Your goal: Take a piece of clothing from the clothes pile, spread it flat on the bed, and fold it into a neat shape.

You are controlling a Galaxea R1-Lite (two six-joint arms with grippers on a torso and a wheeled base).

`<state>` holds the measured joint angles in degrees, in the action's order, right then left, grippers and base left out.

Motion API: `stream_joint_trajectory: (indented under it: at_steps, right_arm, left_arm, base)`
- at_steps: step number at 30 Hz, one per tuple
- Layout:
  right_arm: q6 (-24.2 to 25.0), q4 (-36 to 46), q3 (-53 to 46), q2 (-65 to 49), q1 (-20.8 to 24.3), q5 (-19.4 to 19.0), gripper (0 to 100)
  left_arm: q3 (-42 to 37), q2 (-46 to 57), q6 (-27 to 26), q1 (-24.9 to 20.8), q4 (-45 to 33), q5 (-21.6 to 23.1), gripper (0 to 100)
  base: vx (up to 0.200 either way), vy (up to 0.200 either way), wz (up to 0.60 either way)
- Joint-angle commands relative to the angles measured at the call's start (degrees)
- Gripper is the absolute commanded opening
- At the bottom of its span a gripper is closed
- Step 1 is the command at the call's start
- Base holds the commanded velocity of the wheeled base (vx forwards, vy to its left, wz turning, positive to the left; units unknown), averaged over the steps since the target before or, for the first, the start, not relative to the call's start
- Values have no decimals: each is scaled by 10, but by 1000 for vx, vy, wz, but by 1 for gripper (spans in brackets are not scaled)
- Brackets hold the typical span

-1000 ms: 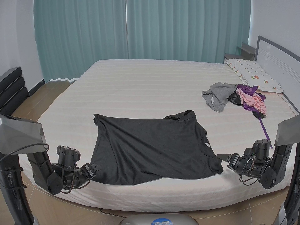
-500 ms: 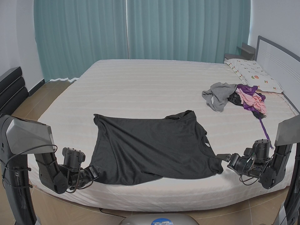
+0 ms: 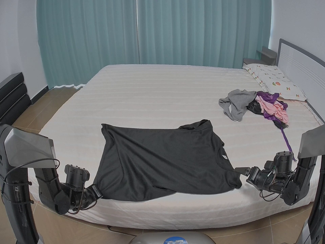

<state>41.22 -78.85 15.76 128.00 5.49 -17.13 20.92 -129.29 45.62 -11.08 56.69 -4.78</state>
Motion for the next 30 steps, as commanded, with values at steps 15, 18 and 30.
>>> stream_joint_trajectory:
  at_steps: [15,18,30]
  right_arm:
    - [-4,15,37,46,24,3,100]
    - [-5,49,66,46,30,7,100]
    - [-6,201,183,41,31,11,0]
  left_arm:
    - [-58,118,-66,60,-63,-3,0]
    - [-42,130,-65,67,-90,-3,0]
    - [-24,135,-61,94,-89,-1,0]
  base:
    - [0,0,0]
    - [0,0,0]
    - [0,0,0]
